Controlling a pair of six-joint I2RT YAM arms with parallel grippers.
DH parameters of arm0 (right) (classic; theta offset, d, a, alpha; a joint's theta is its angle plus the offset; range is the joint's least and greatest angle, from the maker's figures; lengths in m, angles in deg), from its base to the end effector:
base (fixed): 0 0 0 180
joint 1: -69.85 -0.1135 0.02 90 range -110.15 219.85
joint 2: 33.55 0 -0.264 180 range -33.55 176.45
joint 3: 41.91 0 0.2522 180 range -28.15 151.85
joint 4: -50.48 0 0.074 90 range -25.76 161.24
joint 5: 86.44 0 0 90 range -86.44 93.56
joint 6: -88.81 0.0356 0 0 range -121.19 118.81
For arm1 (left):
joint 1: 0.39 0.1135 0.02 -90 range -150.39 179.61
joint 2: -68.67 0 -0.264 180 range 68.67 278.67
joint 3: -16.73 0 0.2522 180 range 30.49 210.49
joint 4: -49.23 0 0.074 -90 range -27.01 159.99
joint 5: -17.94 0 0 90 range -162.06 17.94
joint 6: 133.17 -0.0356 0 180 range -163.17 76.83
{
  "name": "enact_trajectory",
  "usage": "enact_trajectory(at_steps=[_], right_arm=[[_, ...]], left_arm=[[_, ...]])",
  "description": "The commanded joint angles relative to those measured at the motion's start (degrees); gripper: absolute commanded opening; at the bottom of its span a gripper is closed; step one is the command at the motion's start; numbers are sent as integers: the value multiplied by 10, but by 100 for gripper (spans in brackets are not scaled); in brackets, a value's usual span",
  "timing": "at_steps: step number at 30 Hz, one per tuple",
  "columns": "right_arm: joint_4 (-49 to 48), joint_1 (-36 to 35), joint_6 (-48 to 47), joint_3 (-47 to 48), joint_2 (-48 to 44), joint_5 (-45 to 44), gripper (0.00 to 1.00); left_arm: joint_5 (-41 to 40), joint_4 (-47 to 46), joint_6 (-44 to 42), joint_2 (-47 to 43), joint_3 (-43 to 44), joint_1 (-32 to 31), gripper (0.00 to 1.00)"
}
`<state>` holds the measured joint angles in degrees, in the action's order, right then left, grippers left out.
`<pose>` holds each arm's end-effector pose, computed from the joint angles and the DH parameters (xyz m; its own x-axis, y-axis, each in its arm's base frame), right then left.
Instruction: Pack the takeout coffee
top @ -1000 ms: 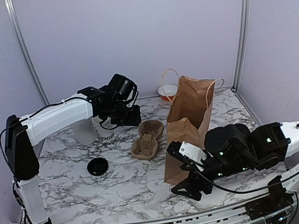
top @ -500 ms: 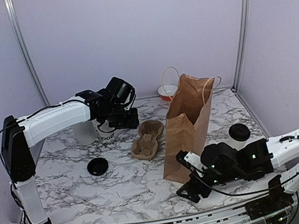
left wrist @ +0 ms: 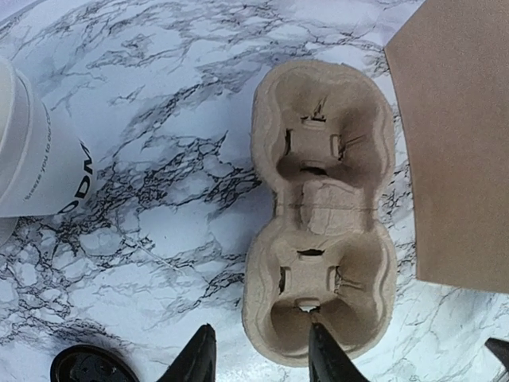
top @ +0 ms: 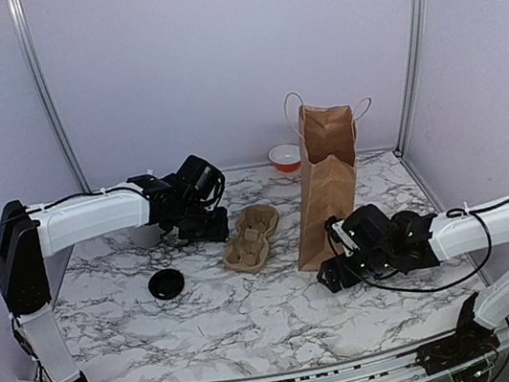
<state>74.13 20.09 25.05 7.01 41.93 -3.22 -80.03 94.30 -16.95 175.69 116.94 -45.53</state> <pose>0.1643 0.1876 0.1723 -0.7588 -0.2170 -0.6141 -0.4167 0.8864 0.2016 0.2963 -0.2908 0.2501 -0.7813 0.1648 -0.6020 0.3304 0.9275 -0.1749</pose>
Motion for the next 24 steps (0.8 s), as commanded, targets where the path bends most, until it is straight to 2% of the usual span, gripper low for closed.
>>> enact_trajectory(at_steps=[1,4,8,16,19,24], right_arm=[[0,66,-12,46,32,-4,89],[16,88,-14,60,31,0,88],[32,77,-17,53,4,9,87],[79,-80,27,64,-56,-56,83],[88,-119,34,102,-29,-65,79],[135,-147,-5,239,91,-70,72]], left_arm=[[7,-29,17,-24,-36,2,41],[18,-43,29,-35,-65,4,41],[35,-72,56,-60,-120,11,41],[76,-143,121,-132,-222,26,41],[80,-168,152,-155,-258,33,40],[87,-213,201,-194,-324,52,41]])
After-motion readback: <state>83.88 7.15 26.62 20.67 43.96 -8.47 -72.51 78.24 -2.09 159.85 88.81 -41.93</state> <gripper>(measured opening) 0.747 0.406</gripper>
